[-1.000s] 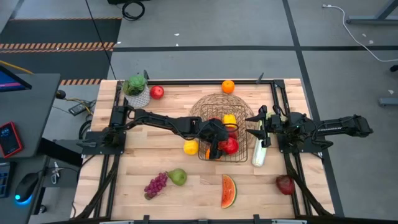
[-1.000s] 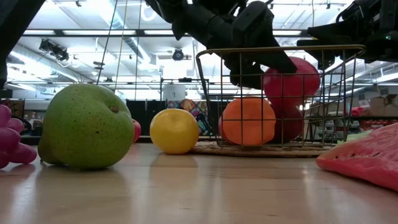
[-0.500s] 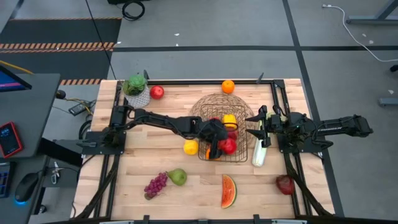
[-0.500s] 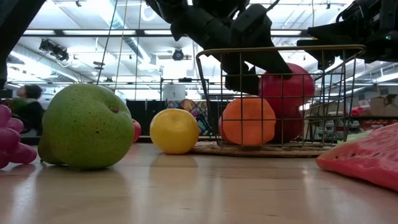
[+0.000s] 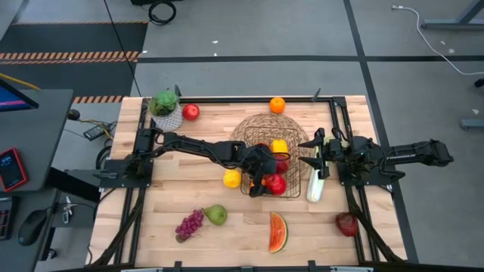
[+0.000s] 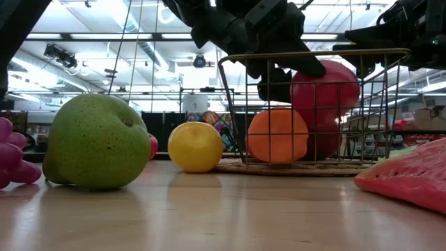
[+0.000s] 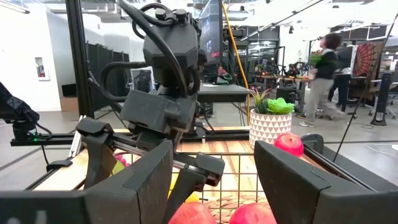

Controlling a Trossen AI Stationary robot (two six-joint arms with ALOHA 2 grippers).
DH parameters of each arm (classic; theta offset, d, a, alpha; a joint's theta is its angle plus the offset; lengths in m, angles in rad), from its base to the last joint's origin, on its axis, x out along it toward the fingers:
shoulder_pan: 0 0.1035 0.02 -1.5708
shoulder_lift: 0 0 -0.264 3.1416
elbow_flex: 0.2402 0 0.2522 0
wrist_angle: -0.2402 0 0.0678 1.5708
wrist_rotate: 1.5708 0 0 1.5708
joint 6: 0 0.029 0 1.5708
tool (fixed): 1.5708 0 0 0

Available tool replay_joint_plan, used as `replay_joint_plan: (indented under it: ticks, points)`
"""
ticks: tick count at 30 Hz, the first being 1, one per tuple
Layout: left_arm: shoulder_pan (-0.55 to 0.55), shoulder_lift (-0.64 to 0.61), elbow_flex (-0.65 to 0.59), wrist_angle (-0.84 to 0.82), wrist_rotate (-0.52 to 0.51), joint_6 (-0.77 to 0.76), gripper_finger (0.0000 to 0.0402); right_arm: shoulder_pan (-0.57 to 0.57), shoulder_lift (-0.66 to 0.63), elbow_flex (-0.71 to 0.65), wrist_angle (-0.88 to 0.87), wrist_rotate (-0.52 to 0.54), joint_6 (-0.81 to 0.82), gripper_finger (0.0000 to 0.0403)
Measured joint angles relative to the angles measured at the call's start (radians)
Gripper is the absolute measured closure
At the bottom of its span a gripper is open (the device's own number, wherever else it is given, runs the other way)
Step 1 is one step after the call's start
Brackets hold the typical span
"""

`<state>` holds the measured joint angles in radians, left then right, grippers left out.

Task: Build produce basket
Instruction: Put the bottom red apple into the wire basket

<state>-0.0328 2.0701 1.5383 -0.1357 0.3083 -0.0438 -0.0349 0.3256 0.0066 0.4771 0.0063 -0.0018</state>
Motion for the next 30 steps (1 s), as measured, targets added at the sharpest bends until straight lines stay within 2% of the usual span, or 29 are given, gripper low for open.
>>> replay_joint_plan:
  ticks: [7, 12, 14, 18, 30]
  points:
    - [0.000, 0.000, 0.000, 0.036, 0.006, 0.033, 0.0001, 0.000, 0.000, 0.000, 0.000, 0.000, 0.000, 0.0172]
    - [-0.006, 0.000, 0.000, 0.087, 0.046, 0.150, 0.0001, 0.000, 0.000, 0.000, 0.000, 0.000, 0.000, 0.0172]
    - [-0.009, 0.000, 0.000, 0.083, 0.102, 0.219, 0.0001, 0.000, 0.000, 0.000, 0.000, 0.000, 0.000, 0.0172]
    - [-0.012, 0.000, 0.000, 0.071, 0.130, 0.159, 0.0001, 0.000, 0.000, 0.000, 0.000, 0.000, 0.000, 0.0172]
    - [-0.006, 0.000, 0.000, 0.071, 0.118, 0.150, 0.0001, 0.000, 0.000, 0.000, 0.000, 0.000, 0.000, 0.0172]
